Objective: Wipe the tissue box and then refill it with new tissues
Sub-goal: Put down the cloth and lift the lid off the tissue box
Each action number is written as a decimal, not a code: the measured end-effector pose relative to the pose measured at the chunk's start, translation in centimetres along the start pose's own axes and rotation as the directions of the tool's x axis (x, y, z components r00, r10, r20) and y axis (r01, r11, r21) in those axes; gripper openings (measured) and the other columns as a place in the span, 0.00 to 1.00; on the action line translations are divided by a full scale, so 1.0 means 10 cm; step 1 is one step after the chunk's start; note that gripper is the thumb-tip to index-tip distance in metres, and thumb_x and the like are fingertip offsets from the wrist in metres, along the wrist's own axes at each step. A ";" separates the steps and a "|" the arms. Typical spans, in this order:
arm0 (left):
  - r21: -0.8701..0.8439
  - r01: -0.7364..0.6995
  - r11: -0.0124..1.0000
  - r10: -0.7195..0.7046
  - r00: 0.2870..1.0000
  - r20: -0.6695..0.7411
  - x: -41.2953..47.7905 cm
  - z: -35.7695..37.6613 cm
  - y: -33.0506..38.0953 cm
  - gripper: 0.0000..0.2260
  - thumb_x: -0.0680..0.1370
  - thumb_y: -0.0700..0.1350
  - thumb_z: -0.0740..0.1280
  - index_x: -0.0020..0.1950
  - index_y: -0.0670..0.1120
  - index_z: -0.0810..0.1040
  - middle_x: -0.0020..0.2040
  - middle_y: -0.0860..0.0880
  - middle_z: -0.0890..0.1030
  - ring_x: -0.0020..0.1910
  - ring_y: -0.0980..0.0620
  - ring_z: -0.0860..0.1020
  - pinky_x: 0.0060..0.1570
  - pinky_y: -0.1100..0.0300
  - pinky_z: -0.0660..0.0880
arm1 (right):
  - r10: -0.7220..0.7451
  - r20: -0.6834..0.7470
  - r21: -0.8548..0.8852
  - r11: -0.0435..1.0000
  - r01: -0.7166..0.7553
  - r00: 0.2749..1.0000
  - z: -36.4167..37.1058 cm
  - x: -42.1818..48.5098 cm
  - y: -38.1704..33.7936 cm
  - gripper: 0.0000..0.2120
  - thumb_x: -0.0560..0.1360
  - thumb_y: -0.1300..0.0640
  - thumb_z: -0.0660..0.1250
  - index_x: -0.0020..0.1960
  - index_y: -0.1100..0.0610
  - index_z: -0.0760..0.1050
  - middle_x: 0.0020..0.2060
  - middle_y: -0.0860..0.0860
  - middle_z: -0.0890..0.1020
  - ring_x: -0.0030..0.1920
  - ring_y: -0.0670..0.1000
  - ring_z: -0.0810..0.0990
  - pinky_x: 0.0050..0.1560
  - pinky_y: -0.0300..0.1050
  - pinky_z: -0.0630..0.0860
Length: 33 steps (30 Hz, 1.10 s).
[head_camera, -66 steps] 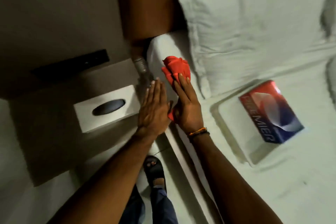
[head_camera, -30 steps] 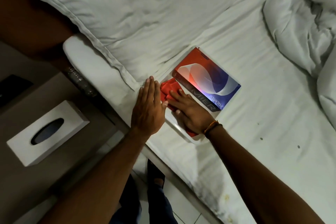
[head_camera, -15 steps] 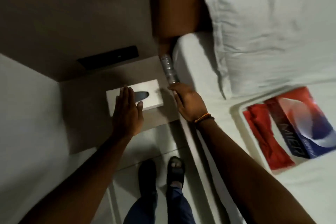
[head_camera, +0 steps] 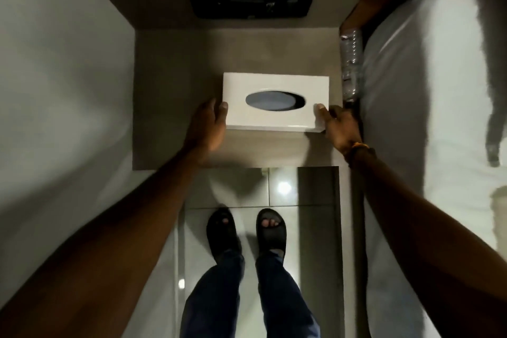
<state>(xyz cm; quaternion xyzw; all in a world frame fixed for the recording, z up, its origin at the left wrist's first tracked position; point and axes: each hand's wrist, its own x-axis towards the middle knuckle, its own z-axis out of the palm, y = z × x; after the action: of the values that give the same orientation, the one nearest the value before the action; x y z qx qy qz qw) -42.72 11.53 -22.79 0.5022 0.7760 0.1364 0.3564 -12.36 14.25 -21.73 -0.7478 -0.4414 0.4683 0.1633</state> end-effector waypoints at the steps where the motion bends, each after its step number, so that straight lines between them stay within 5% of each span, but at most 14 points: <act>1: -0.063 -0.004 0.998 0.006 1.000 0.022 0.02 0.04 -0.03 0.18 0.85 0.54 0.56 0.60 0.43 0.78 0.57 0.42 0.81 0.56 0.42 0.79 0.51 0.57 0.71 | 0.020 -0.007 0.046 0.999 -0.020 1.000 0.02 0.04 0.02 0.25 0.74 0.32 0.66 0.53 0.53 0.81 0.49 0.53 0.86 0.53 0.57 0.83 0.60 0.62 0.81; 4: -0.209 0.049 0.977 -0.040 0.998 0.048 0.08 0.10 -0.05 0.16 0.85 0.54 0.58 0.51 0.44 0.79 0.44 0.46 0.79 0.44 0.47 0.76 0.42 0.59 0.66 | 0.068 -0.043 0.151 0.987 -0.060 0.997 0.06 0.10 0.06 0.26 0.70 0.34 0.70 0.53 0.55 0.82 0.52 0.56 0.86 0.57 0.59 0.84 0.61 0.63 0.80; 11: -0.281 0.123 0.952 -0.099 0.990 0.099 0.22 0.02 -0.04 0.14 0.83 0.51 0.64 0.60 0.44 0.80 0.50 0.48 0.81 0.47 0.50 0.77 0.46 0.60 0.69 | 0.048 -0.093 0.269 0.963 -0.021 0.994 0.08 0.14 0.08 0.13 0.72 0.48 0.77 0.49 0.57 0.84 0.49 0.54 0.87 0.52 0.55 0.85 0.63 0.59 0.80; 16: -0.258 0.139 0.956 -0.129 0.990 0.059 0.27 0.03 -0.03 0.15 0.82 0.54 0.64 0.44 0.45 0.78 0.36 0.49 0.76 0.39 0.50 0.74 0.39 0.57 0.69 | 0.069 -0.061 0.310 0.950 -0.047 0.996 0.05 0.19 0.07 0.08 0.72 0.52 0.78 0.48 0.55 0.87 0.49 0.54 0.88 0.56 0.57 0.86 0.66 0.57 0.79; 23: -0.324 0.237 0.916 -0.239 0.970 0.033 0.25 0.09 0.11 0.12 0.80 0.53 0.67 0.52 0.44 0.82 0.45 0.47 0.81 0.44 0.48 0.77 0.45 0.58 0.71 | 0.187 0.011 0.335 0.925 -0.180 0.982 0.00 0.29 0.02 0.03 0.72 0.53 0.78 0.42 0.51 0.85 0.51 0.51 0.87 0.58 0.55 0.84 0.67 0.58 0.78; 29: -0.307 0.302 0.902 -0.308 0.951 0.029 0.28 0.05 0.24 0.14 0.81 0.56 0.66 0.50 0.46 0.82 0.41 0.48 0.79 0.43 0.48 0.77 0.46 0.56 0.72 | 0.223 0.035 0.320 0.921 -0.222 0.974 -0.04 0.36 -0.02 0.06 0.71 0.52 0.79 0.40 0.52 0.84 0.50 0.52 0.87 0.58 0.58 0.84 0.63 0.58 0.81; 33: -0.367 0.365 0.855 -0.378 0.925 0.039 0.27 0.04 0.24 0.15 0.80 0.54 0.67 0.57 0.43 0.82 0.49 0.46 0.81 0.51 0.45 0.79 0.57 0.48 0.77 | 0.225 0.025 0.353 0.909 -0.219 0.974 0.00 0.31 0.06 0.13 0.72 0.52 0.78 0.49 0.61 0.85 0.53 0.61 0.86 0.55 0.60 0.84 0.64 0.60 0.80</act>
<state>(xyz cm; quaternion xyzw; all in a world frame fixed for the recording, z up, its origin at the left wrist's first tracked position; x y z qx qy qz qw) -41.48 14.93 -22.87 0.2647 0.8249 0.2165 0.4502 -11.56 16.42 -23.86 -0.7552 -0.2607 0.5496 0.2444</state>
